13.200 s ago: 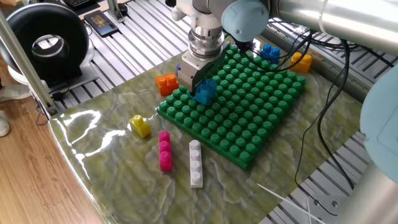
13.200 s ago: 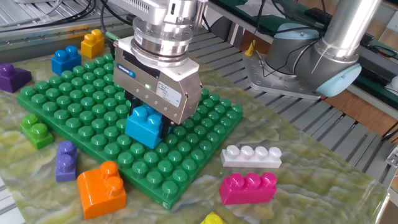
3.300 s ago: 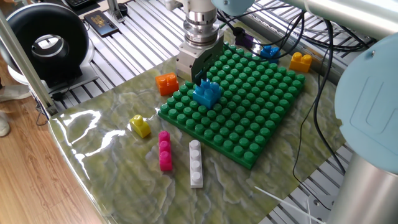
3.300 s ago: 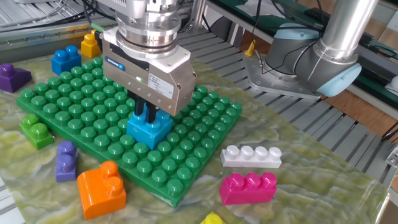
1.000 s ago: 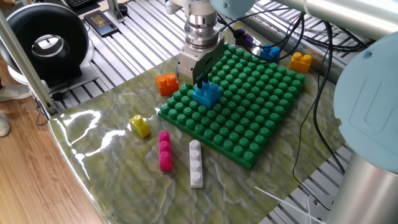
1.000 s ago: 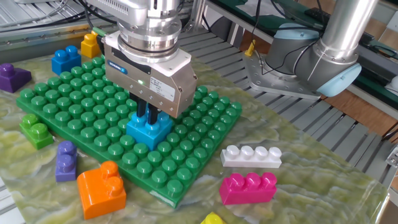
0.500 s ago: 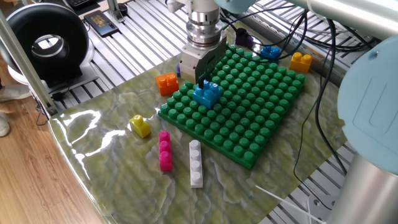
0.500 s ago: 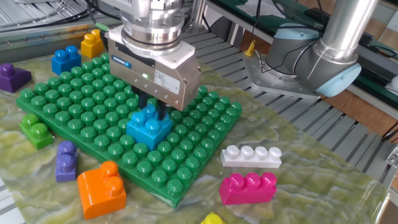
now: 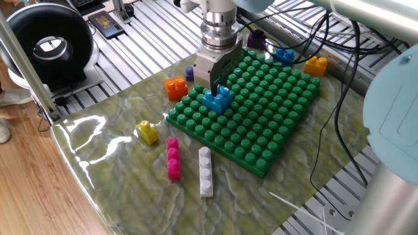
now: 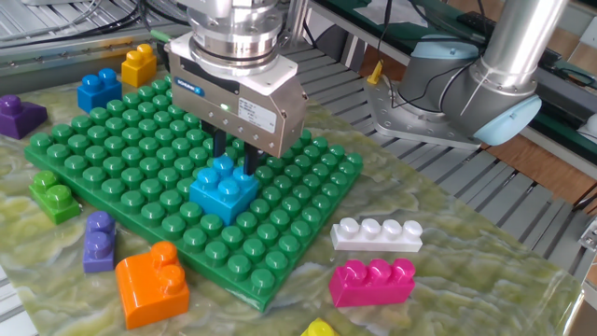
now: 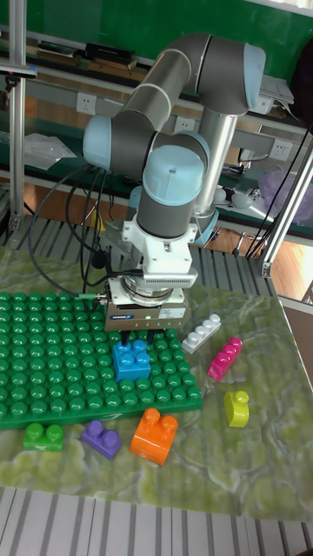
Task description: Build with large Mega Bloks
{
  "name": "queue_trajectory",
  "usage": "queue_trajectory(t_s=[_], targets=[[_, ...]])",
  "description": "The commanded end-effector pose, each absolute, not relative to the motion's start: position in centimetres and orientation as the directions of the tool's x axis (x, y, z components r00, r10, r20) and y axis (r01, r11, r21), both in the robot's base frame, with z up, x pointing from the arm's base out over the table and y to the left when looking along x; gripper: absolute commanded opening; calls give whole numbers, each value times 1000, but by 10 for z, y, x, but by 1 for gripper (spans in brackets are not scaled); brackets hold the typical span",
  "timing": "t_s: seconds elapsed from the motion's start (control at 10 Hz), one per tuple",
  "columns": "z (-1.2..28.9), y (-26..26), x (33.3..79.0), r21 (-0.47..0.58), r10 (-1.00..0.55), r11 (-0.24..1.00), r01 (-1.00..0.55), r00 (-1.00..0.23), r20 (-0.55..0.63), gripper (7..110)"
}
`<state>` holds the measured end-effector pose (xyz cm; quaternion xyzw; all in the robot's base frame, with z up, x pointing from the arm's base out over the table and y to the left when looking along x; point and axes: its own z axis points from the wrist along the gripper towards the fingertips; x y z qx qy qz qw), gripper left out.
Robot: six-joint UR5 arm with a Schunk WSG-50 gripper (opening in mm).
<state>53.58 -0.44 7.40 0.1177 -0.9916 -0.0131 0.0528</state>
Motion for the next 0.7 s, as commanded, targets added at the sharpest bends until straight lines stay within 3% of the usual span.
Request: queue_trajectory(t_s=[0.0, 0.2, 0.3, 0.6], targets=[[74, -3, 534, 52, -228, 973, -224, -969, 94, 44], [72, -5, 536, 42, -227, 974, -224, -969, 95, 44], [72, -6, 535, 40, -227, 974, -224, -969, 97, 22], [71, -7, 534, 40, -225, 974, -222, -969, 97, 22]])
